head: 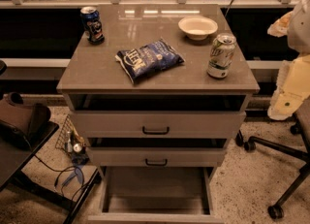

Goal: Close bottom drawer

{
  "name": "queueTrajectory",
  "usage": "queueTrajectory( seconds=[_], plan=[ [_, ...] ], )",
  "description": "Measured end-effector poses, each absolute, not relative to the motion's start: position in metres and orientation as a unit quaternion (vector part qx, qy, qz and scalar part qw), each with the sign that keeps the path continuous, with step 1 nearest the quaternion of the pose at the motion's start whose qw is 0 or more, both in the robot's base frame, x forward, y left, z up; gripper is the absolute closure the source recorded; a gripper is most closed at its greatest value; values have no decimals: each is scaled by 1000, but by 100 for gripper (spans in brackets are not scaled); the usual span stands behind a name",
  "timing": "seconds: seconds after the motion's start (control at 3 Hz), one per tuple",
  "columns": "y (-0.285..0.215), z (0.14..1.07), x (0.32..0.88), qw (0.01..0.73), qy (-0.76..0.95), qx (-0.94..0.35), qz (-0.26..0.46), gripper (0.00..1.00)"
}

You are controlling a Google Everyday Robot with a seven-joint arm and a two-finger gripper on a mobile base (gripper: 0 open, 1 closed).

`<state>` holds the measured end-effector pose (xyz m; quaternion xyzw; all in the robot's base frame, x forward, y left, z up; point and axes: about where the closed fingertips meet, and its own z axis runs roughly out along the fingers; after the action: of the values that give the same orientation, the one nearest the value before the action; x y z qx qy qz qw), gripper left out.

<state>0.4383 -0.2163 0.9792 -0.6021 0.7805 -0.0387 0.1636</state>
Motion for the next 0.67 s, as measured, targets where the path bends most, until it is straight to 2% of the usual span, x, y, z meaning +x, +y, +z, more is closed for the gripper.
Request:
queueTrajectory(
  seconds=[0.67],
  plan=[
    [-220,958,427,180,777,-602,-35,0]
  ],
)
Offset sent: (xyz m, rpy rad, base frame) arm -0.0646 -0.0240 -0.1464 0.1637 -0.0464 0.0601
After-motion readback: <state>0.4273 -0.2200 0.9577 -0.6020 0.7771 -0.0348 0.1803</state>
